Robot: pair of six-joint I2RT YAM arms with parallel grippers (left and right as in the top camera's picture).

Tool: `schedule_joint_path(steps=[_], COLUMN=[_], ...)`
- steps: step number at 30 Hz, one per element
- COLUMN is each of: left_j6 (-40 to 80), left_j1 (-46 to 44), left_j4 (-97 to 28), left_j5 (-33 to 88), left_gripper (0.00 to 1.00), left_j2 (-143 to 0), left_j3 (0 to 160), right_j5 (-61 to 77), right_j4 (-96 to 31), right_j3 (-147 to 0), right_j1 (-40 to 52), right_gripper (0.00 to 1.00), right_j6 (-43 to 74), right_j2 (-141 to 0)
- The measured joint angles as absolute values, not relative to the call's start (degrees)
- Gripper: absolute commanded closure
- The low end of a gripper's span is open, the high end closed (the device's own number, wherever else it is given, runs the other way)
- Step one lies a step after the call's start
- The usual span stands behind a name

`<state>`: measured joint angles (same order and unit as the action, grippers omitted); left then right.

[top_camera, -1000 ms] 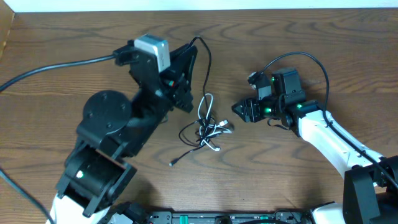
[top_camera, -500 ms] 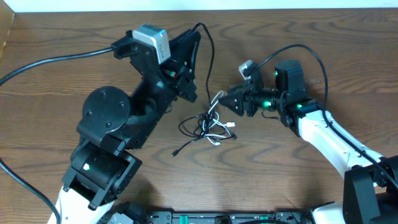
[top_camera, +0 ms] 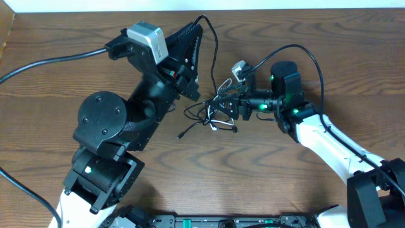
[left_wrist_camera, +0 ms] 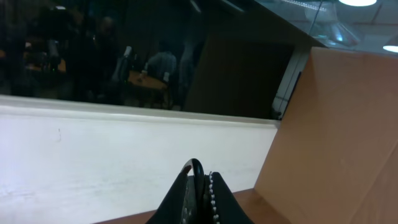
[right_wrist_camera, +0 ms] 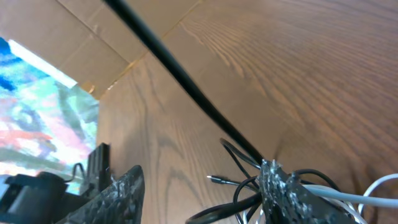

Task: Untangle cables

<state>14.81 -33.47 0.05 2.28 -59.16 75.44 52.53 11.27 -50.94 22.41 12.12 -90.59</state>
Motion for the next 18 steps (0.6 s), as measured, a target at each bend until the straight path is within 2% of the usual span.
schedule_joint_path(steps=[3, 5, 12, 18], left_j6=[16.3, 16.8, 18.0, 18.1], left_j1=[-33.5, -33.5, -33.5, -33.5], left_j4=[0.1, 0.1, 0.1, -0.1], left_j5=[2.2, 2.3, 2.4, 2.4], left_gripper=[0.93, 0.93, 0.93, 0.93], left_j2=[-59.2, -59.2, -58.2, -56.9], left_j3=[75.4, 75.4, 75.4, 75.4], right_j5=[48.8, 45.9, 35.4, 31.9], right_j4=[11.5, 11.5, 14.5, 18.3], right_j3=[-50.9, -50.9, -50.9, -50.9], right_j1=[23.7, 24.5, 27.1, 27.9], right_gripper=[0.61, 0.62, 0.46, 0.47], right_j6=[11.5, 11.4, 11.2, 11.1], right_j2=[-90.6, -90.6, -90.6, -90.6])
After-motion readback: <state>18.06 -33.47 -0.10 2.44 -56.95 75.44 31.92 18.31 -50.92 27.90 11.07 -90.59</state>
